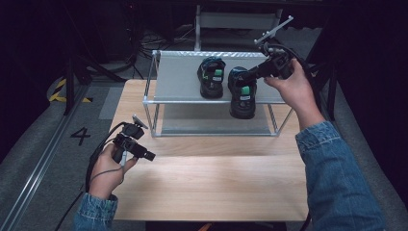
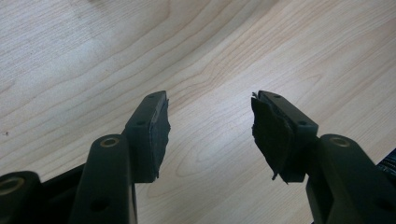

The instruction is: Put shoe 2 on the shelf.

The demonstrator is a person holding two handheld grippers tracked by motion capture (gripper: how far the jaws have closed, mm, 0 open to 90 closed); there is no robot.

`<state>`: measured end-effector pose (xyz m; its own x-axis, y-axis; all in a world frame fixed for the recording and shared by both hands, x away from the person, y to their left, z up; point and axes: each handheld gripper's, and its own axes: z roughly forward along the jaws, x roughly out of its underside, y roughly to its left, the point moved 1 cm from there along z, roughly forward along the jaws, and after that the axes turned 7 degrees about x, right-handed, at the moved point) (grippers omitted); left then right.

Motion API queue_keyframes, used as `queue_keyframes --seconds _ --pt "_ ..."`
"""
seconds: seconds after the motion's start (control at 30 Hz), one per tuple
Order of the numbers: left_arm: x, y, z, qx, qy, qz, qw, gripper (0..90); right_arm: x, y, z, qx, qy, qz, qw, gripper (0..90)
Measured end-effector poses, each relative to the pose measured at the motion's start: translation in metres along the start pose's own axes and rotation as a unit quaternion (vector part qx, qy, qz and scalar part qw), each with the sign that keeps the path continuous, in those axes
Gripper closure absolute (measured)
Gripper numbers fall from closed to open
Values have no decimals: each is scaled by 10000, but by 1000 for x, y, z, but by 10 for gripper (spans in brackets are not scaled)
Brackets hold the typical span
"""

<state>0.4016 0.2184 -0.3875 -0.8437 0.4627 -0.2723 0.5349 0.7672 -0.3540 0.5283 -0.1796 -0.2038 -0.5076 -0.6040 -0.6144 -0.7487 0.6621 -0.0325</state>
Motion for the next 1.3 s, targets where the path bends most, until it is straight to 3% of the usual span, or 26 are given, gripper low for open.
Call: queue_keyframes --seconds 0.23,0.57,0.7,0.83,1.0,1.13,1.3 --pt "0 3 3 -6 29 -13 10000 456 -8 -7 23 -15 37 92 9999 687" --pt "2 4 3 -12 39 -41 10000 456 -11 -19 37 -54 16 298 9995 678" --pt "2 2 4 -7 39 -39 10000 457 -9 -20 32 -2 -139 408 9991 577" --pt "1 1 5 -10 56 -19 10000 456 -7 -7 10 351 -634 336 9968 518" --pt "-2 -2 6 9 92 18 10000 455 4 15 -29 749 -1281 181 9888 497" --pt "-5 -4 8 19 93 37 9999 454 20 30 -42 581 -1325 206 9893 508" --pt "-8 -6 8 -7 116 119 9999 454 46 48 -41 330 -1154 249 9925 555"
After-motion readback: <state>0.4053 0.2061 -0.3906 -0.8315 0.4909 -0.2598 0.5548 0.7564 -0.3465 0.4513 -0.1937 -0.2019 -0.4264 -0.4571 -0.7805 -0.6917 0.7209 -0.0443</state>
